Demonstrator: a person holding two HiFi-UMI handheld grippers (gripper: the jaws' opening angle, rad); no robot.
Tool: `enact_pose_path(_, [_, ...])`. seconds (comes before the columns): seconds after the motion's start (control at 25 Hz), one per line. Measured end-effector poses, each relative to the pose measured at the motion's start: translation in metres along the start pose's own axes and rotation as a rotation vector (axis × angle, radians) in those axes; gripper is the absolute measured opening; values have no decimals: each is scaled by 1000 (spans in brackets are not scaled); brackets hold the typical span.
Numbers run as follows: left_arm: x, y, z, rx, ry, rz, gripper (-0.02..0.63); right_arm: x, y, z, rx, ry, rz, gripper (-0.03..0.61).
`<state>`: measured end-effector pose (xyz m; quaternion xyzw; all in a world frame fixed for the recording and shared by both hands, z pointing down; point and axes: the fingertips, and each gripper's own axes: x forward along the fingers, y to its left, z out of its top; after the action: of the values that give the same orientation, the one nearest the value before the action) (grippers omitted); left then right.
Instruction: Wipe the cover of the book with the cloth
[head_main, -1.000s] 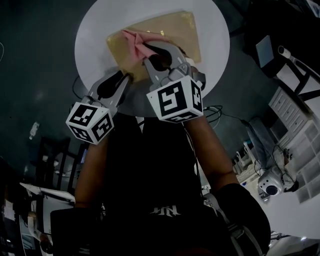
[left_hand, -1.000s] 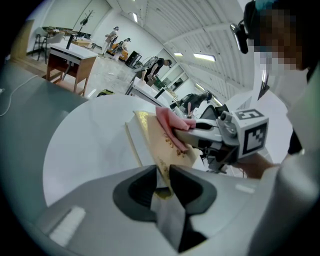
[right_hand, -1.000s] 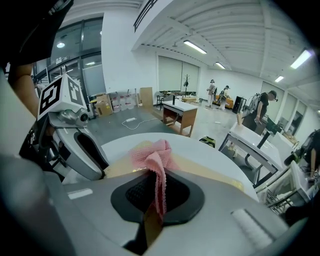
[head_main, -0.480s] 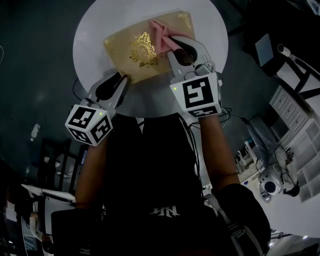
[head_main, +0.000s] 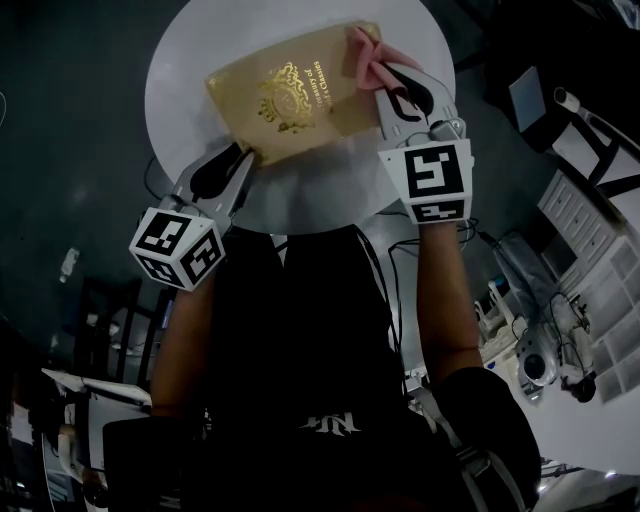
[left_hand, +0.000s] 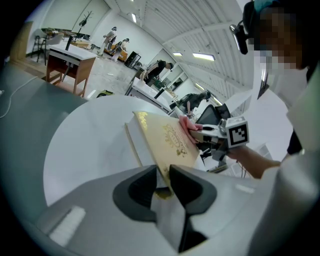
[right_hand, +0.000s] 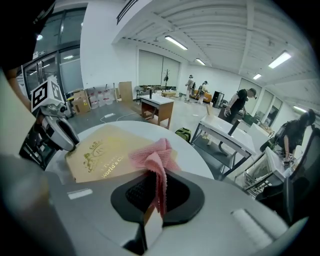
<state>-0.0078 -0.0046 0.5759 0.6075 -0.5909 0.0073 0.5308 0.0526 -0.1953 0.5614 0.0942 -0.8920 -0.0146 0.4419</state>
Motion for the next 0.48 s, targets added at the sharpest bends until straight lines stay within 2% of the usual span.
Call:
enact_pose_path(0.28, [0,0,0,-1,-8,0,84,-6,-39,-26,56,71,-94,14])
enact_pose_path(0.4, [0,0,0,0,-8,-5,84,-18,-50,-20,59,36,-140,14])
enact_pose_path(0.48, [0,0,0,-1,-9,-6,84,-27,-45,-4,86,-27,-132,14])
